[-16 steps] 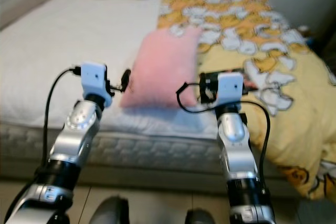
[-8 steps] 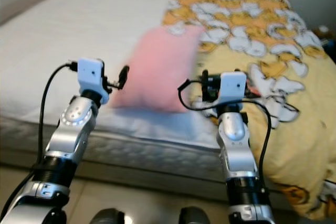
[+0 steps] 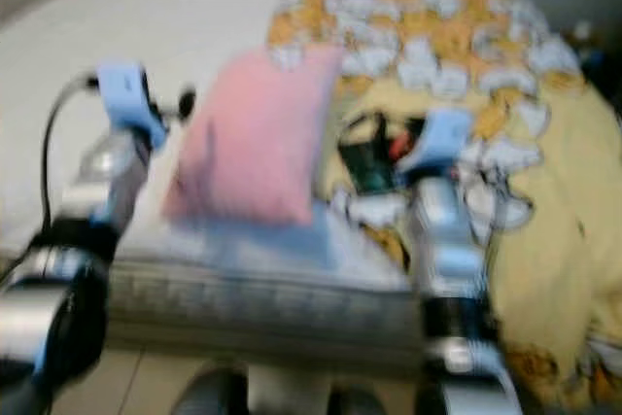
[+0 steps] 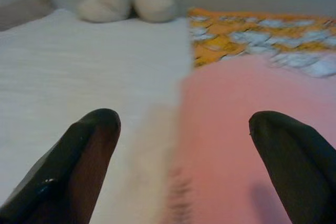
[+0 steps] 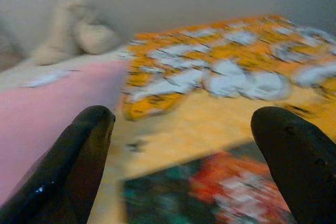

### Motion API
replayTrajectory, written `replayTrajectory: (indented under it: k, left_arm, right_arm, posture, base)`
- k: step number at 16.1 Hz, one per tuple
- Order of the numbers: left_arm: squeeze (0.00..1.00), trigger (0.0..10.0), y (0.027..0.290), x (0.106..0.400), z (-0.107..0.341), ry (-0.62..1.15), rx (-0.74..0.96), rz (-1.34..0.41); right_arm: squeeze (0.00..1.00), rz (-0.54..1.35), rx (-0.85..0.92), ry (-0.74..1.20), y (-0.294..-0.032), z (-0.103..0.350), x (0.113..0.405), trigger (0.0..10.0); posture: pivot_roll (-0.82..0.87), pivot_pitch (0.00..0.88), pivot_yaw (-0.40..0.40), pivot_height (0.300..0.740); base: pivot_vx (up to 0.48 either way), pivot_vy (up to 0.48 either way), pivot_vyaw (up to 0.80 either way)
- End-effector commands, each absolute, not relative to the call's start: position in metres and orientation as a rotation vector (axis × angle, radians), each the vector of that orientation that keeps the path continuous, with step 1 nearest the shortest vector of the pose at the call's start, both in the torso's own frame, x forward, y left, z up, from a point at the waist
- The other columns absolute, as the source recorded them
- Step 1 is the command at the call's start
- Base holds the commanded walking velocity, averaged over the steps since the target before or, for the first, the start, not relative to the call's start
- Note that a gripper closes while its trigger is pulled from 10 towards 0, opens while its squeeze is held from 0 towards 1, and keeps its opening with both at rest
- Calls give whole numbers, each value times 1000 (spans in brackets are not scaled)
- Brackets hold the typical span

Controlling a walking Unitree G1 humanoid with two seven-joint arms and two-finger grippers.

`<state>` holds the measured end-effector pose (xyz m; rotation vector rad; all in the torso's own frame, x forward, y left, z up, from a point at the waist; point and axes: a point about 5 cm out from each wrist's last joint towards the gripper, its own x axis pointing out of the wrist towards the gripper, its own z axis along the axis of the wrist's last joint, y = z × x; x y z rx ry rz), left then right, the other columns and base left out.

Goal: Clean up the room

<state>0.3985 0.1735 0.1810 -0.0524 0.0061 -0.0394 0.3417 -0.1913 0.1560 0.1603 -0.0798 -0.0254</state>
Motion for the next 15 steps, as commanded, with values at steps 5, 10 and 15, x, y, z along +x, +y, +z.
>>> replayTrajectory:
  k: [5, 10, 15]
  left_arm:
    - [0, 10000, 186, 400, 158, 180, -301, -50]
    - [0, 10000, 204, 393, 143, 244, -401, -40]
    - [0, 10000, 191, 386, 122, 267, -600, -62]
  right_arm:
    - [0, 124, 347, -31, -170, 166, 352, 10000]
    - [0, 268, 428, 70, -148, 154, 351, 10000]
    - [0, 297, 488, 193, -135, 123, 358, 10000]
  posture:
    - [-29, 4, -17, 686]
    - [-28, 22, -20, 686]
    - [-20, 49, -48, 686]
  base:
    - [0, 0, 0]
    - [0, 0, 0]
    - [0, 0, 0]
